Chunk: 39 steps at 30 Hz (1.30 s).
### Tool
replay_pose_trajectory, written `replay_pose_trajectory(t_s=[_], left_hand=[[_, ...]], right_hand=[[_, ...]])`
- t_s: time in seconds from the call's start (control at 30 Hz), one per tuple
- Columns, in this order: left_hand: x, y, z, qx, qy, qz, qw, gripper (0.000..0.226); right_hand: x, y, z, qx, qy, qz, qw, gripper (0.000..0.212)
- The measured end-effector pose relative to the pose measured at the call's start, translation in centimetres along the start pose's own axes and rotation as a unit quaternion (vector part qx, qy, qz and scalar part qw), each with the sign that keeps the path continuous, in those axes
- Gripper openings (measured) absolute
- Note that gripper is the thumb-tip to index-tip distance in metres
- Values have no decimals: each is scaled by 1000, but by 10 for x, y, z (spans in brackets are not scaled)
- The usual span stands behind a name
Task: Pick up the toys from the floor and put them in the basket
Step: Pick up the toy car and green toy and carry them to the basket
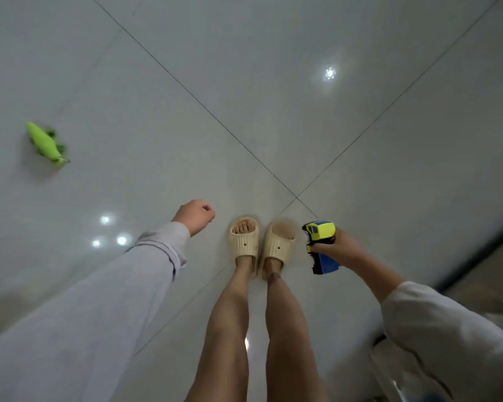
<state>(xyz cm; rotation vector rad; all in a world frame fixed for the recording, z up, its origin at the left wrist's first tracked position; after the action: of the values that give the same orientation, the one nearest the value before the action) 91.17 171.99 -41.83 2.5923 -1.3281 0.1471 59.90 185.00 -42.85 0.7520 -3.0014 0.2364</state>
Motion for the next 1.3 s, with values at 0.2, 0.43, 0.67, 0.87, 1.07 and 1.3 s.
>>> replay_pose_trajectory(t_s=[0.2, 0.43, 0.67, 0.87, 1.07, 1.3], left_hand=[[28, 65, -162, -69, 21, -52, 996, 12], [21, 65, -281, -96, 26, -79, 992, 25], [-2, -57, -330, 6, 82, -192, 978, 15], [-68, -172, -364, 90, 94, -347, 929, 8], [-141, -252, -382, 175, 65, -517, 836, 20], [-96, -267, -366, 171, 103, -654, 730, 11]], right_hand=[[27, -18, -192, 54, 34, 117, 991, 14], [20, -3, -296, 87, 60, 61, 993, 6], [19, -12, -310, 58, 89, -60, 993, 12], [4, -96, -297, 93, 65, -175, 978, 20], [-33, -224, -307, 184, 53, -291, 937, 24], [-72, -327, -310, 211, 56, -351, 910, 27]])
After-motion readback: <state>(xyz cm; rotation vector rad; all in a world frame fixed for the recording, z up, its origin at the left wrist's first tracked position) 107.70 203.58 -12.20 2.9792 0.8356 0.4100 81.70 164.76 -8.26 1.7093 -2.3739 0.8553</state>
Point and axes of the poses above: each hand's wrist, its own z-axis towards the middle knuckle, its own x-axis out of the back of the hand, y = z × x, the point moved 10 cm from there along z, towards the middle knuckle, and after that the axes turned 8 degrees about -y, right-handed, at the moved point
